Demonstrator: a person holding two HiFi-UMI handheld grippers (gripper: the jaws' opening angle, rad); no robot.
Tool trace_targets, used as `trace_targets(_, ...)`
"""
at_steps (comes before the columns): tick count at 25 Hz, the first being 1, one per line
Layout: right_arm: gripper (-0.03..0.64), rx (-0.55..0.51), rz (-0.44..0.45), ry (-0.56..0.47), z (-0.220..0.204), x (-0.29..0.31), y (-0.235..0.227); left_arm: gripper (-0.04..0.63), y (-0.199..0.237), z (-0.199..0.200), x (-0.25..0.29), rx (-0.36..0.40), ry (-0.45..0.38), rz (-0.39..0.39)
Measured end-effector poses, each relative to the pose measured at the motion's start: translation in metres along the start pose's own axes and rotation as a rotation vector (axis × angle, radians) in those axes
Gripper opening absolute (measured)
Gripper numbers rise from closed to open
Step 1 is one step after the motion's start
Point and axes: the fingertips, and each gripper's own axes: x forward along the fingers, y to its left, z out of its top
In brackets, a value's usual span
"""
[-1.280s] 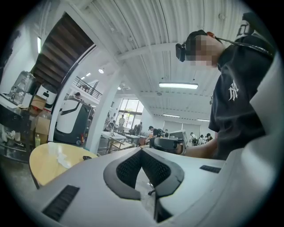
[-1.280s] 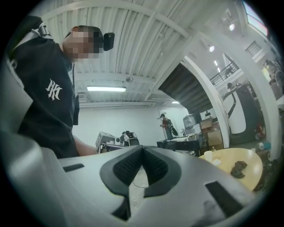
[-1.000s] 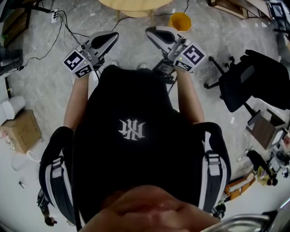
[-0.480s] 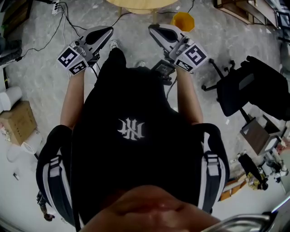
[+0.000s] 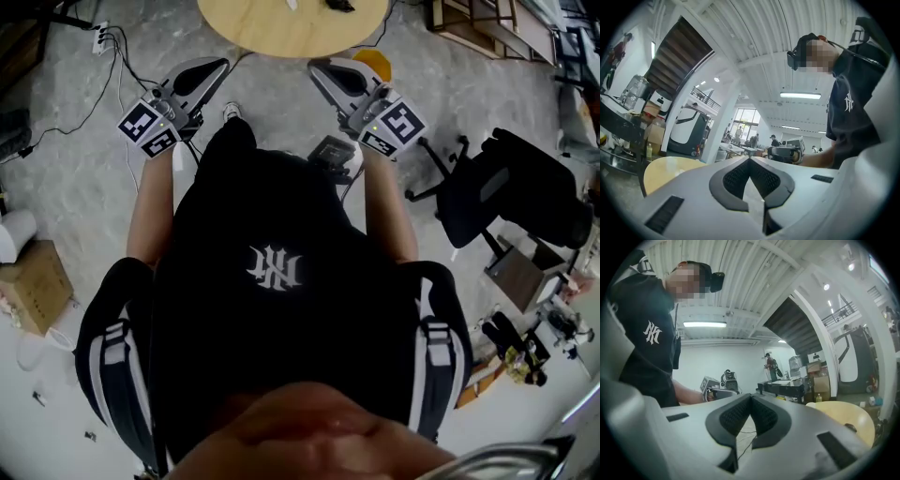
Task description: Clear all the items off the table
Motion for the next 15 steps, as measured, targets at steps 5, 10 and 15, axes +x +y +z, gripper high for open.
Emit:
trace_targets(5,0.003,-0.043,-0.055,0.029,0.028,0.057,-0.035,0.012,0.068,0.025,-0.003,0.011,-0.01,-0.032)
trace_targets(10,0.003,-0.064,-0.136,0.05,0.052,0.101,-0.075,0.012,0.118,0.041,0.0,0.039,0.028,-0.097)
trace_targets(15,0.003,-0.071,-0.224,0.054,0.065,0.131,-0.116,0.012,0.163,0.041,0.009,0.001,0.052,-0.16)
